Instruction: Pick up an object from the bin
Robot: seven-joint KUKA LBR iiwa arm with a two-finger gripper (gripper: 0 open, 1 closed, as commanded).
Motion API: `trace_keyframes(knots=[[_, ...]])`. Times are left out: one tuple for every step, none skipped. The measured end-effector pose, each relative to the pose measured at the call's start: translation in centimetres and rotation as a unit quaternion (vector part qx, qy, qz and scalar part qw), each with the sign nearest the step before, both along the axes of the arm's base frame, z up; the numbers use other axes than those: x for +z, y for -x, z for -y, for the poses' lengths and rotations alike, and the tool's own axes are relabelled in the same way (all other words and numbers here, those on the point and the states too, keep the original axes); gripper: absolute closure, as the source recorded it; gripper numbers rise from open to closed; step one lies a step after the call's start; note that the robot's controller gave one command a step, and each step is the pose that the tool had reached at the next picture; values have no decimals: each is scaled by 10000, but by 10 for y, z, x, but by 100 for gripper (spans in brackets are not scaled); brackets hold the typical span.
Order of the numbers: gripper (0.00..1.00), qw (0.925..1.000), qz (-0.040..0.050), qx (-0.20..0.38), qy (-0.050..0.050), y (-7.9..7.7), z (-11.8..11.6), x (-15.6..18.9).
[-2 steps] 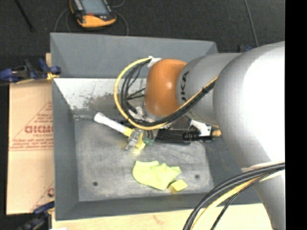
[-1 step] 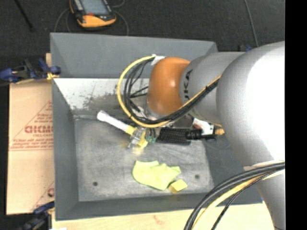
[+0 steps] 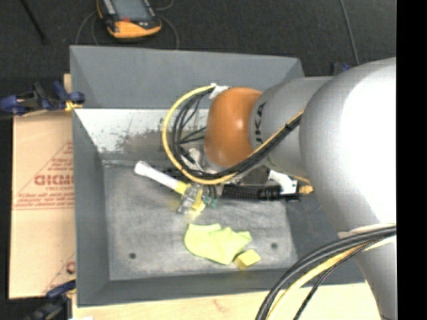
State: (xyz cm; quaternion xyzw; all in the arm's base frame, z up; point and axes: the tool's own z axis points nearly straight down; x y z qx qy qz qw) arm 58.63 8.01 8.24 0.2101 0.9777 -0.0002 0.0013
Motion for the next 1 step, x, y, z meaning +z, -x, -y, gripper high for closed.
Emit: trace_keyframes(knots=[[100,10000,-3,-5,-5,-7,5,14]])
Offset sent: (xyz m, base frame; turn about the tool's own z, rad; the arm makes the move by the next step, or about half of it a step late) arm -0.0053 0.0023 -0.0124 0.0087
